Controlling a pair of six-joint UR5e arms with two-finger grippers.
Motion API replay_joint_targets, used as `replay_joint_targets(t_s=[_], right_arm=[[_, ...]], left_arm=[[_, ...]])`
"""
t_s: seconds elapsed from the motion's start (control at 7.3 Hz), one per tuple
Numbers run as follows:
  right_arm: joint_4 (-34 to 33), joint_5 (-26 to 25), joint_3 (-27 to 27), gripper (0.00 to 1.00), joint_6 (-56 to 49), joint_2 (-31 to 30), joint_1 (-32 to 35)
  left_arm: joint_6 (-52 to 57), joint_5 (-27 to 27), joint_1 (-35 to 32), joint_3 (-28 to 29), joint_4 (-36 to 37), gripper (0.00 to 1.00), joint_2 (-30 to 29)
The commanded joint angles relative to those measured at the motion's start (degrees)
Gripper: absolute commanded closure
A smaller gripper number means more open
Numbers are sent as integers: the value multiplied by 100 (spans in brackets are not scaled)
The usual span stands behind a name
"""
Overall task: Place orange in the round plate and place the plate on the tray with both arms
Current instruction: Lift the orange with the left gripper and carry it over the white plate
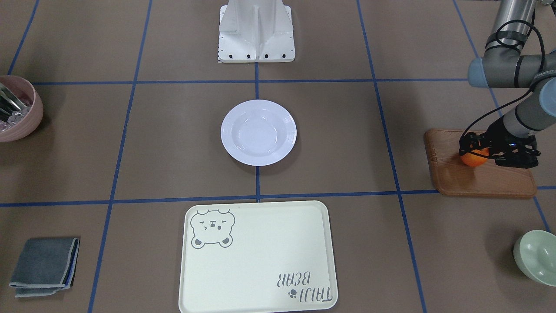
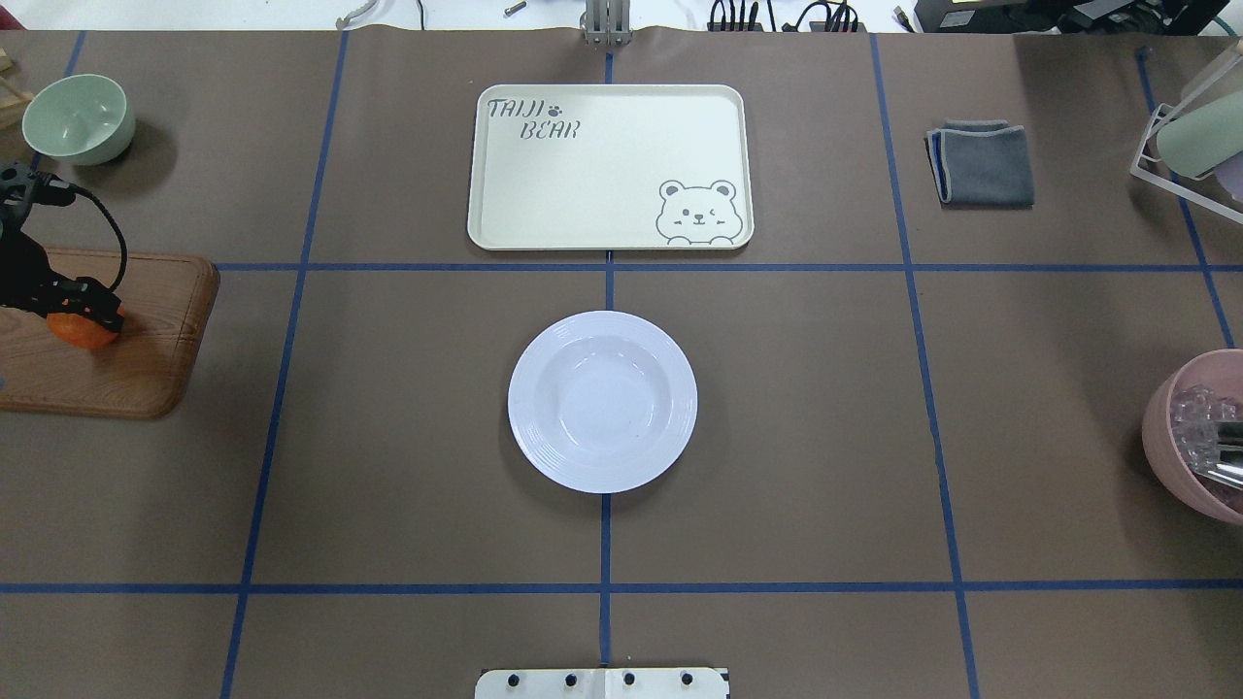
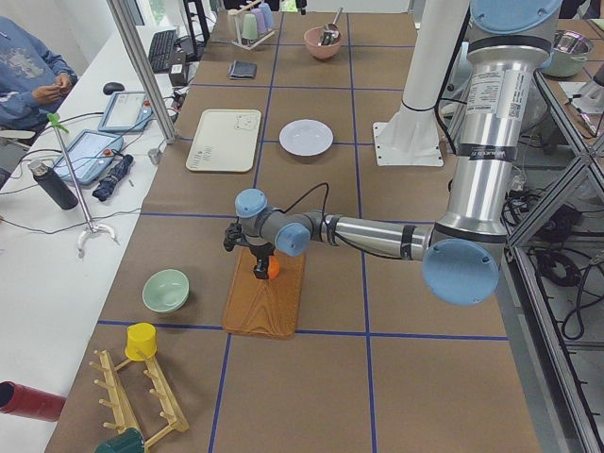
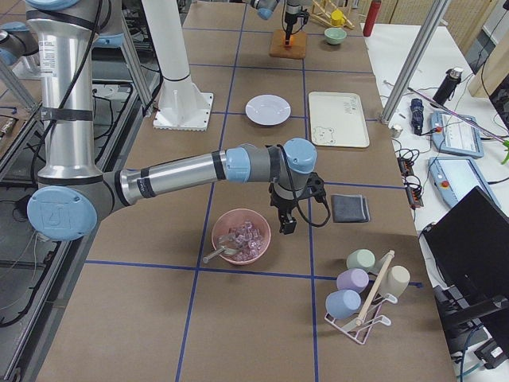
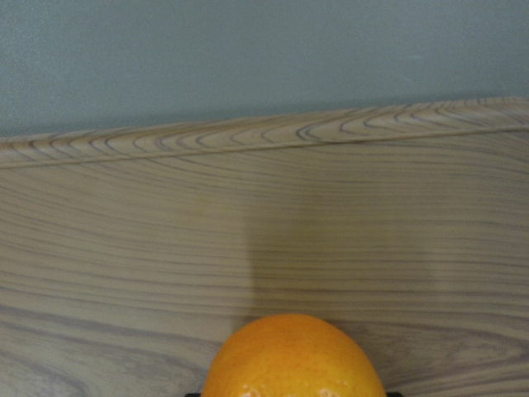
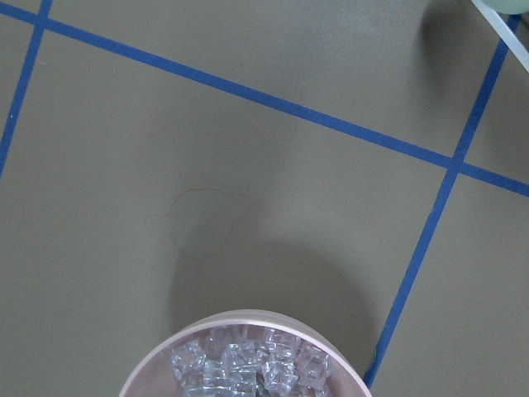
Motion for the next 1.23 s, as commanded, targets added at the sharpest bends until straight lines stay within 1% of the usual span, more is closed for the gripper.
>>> replay_joint_targets(t_s=[0.0, 0.14, 0.27, 0.41, 0.55, 0.68, 0.82, 0.96, 1.1], right_arm=[[2, -1, 8, 0, 0, 26, 0], [2, -1, 8, 0, 0, 34, 0], [2, 8, 8, 0, 9, 52, -17], [11, 8, 34, 0, 209, 122, -35], [289, 8, 34, 0, 577, 149, -148], [640, 8, 26, 0, 1033, 123, -263], [792, 17, 25, 0, 1263, 114, -316], [793, 17, 17, 0, 1274, 114, -377], [793, 17, 17, 0, 1283, 105, -421]], left_arm=[[-489, -136, -8, -704, 1117, 100, -500], [-955, -136, 27, -856, 1288, 100, -825], [-1534, -136, 289, -988, 1298, 100, -1029], [-2166, -75, 622, -1137, 1307, 100, -1318], [-2938, 83, 1069, -1147, 1542, 100, -1860], [-3494, 502, 1639, -1138, 2232, 100, -2614], [-3874, 1011, 2115, -1121, 2674, 100, -3213], [-4339, 1286, 2633, -929, 2661, 100, -3593], [-4491, 1689, 2951, -379, 2652, 100, -4171]])
